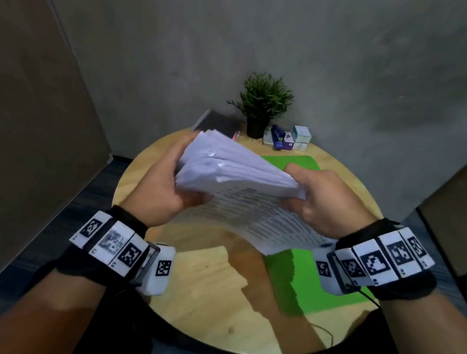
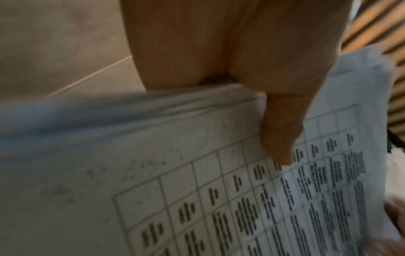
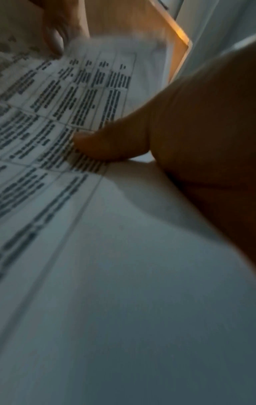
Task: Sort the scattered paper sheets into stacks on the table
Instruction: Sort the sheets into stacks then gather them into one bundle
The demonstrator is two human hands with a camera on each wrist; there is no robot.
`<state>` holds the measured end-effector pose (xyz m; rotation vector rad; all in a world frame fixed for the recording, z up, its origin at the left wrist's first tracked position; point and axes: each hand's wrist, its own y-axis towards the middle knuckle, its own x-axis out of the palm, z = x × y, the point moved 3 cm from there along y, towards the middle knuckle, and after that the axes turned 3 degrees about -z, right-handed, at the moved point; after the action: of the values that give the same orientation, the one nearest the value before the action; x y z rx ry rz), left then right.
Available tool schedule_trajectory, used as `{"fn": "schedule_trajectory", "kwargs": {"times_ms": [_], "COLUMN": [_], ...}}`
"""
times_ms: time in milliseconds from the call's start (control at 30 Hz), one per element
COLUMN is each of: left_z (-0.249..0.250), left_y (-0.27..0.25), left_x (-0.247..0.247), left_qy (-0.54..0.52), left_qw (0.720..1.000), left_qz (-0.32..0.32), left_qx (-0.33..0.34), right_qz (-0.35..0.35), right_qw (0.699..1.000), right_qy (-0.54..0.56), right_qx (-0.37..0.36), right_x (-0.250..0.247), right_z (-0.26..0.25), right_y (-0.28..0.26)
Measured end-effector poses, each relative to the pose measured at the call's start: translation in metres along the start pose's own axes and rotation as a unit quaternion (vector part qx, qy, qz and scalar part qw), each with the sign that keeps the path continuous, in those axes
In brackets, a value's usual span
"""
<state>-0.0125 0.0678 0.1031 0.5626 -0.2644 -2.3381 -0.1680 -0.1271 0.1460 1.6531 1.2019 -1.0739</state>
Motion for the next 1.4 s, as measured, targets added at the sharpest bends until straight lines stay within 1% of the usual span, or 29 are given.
{"fn": "schedule_trajectory", "kwargs": {"times_ms": [33,67,133,167,233,333,367,400,433,467,500,533,567,600,633,700,767,833,867,933,1033,1100,1200,1300,1400], "left_z": [0.000,0.001,0.001,0.002,-0.003,-0.019,-0.025,-0.032,-0.038,-0.041,-0.046,-0.050,-0.054,-0.058,-0.062,-0.063,-0.061,-0.060,-0.062,-0.068,-0.089,-0.097,-0.106,-0.105,-0.094], "left_y": [0.000,0.001,-0.001,-0.003,-0.007,-0.012,-0.014,-0.016,-0.017,-0.018,-0.020,-0.020,-0.021,-0.021,-0.021,-0.019,-0.014,-0.010,-0.009,-0.012,-0.030,-0.038,-0.037,-0.034,-0.023], "left_x": [0.003,0.006,0.014,0.018,0.019,0.005,-0.001,-0.007,-0.011,-0.011,-0.010,-0.008,-0.006,-0.003,0.000,0.005,0.005,0.003,0.003,0.004,0.015,0.019,0.021,0.024,0.018], "left_qy": [-0.032,-0.064,-0.127,-0.139,-0.141,-0.153,-0.162,-0.171,-0.179,-0.190,-0.199,-0.206,-0.207,-0.201,-0.189,-0.146,-0.128,-0.143,-0.146,-0.147,-0.163,-0.174,-0.183,-0.171,-0.158], "left_qw": [0.999,0.997,0.990,0.988,0.987,0.982,0.979,0.977,0.974,0.971,0.968,0.965,0.963,0.963,0.964,0.968,0.967,0.966,0.966,0.969,0.968,0.966,0.958,0.951,0.957], "left_qz": [0.001,0.019,0.051,0.061,0.074,0.104,0.111,0.117,0.121,0.123,0.124,0.129,0.133,0.139,0.145,0.170,0.195,0.200,0.198,0.179,0.131,0.125,0.157,0.202,0.206], "left_qx": [-0.018,-0.032,-0.038,-0.033,-0.032,-0.042,-0.047,-0.057,-0.067,-0.074,-0.084,-0.097,-0.108,-0.115,-0.117,-0.110,-0.098,-0.082,-0.078,-0.087,-0.137,-0.147,-0.158,-0.158,-0.128], "right_qz": [-0.012,-0.023,-0.035,-0.028,0.004,0.080,0.105,0.124,0.134,0.132,0.122,0.110,0.104,0.110,0.125,0.181,0.233,0.262,0.264,0.245,0.181,0.154,0.160,0.189,0.218], "right_qw": [1.000,1.000,0.999,1.000,0.999,0.989,0.979,0.958,0.920,0.872,0.832,0.807,0.792,0.786,0.786,0.797,0.803,0.811,0.816,0.826,0.833,0.829,0.824,0.817,0.821], "right_qy": [-0.010,-0.017,-0.019,-0.006,0.040,0.071,0.125,0.224,0.347,0.459,0.534,0.575,0.597,0.603,0.599,0.564,0.536,0.514,0.506,0.500,0.510,0.517,0.521,0.519,0.507], "right_qx": [0.001,0.002,0.003,0.006,0.034,0.099,0.122,0.130,0.125,0.107,0.090,0.081,0.077,0.081,0.091,0.117,0.114,0.099,0.092,0.087,0.118,0.144,0.156,0.165,0.146], "right_x": [-0.002,-0.004,-0.005,-0.006,-0.008,-0.012,-0.011,-0.007,0.004,0.018,0.035,0.049,0.060,0.068,0.071,0.068,0.058,0.052,0.051,0.058,0.092,0.112,0.122,0.117,0.101], "right_z": [0.000,0.001,0.004,0.008,0.023,0.062,0.074,0.082,0.088,0.092,0.094,0.092,0.088,0.084,0.081,0.078,0.074,0.072,0.074,0.079,0.090,0.096,0.097,0.092,0.092], "right_y": [-0.001,-0.001,0.000,0.001,-0.002,-0.018,-0.025,-0.032,-0.037,-0.039,-0.039,-0.038,-0.036,-0.034,-0.030,-0.023,-0.017,-0.015,-0.016,-0.018,-0.027,-0.034,-0.033,-0.027,-0.024]}}
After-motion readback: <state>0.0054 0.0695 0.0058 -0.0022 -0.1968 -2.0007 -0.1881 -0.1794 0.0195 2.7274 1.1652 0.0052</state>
